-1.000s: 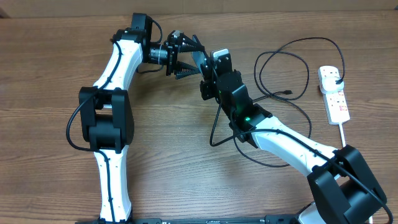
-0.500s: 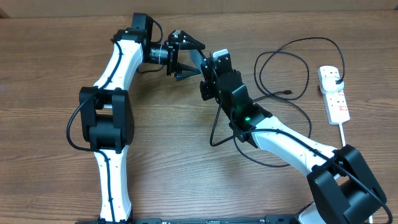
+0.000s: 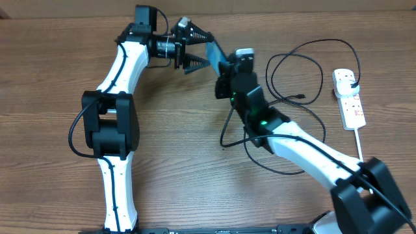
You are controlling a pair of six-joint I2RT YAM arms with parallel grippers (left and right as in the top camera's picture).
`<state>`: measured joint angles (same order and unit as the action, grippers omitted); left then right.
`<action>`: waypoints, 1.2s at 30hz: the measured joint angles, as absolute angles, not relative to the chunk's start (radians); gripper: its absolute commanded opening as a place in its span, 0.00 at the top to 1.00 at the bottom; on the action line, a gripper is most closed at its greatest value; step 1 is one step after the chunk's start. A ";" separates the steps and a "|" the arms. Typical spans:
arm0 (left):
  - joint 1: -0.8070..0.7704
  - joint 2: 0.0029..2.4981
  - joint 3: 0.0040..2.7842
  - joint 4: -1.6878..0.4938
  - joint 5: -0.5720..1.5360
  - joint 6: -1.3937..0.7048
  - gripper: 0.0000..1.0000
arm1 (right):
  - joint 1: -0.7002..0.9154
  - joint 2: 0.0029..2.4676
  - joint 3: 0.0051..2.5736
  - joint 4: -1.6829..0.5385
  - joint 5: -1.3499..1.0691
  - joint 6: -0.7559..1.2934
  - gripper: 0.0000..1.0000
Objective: Plug charger to phone and switch on socket
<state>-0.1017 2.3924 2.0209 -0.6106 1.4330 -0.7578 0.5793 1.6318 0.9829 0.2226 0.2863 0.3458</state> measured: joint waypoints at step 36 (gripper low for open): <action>-0.023 2.058 2.035 -1.304 0.585 -0.286 0.04 | 0.153 1.547 0.897 0.099 -0.583 1.076 0.96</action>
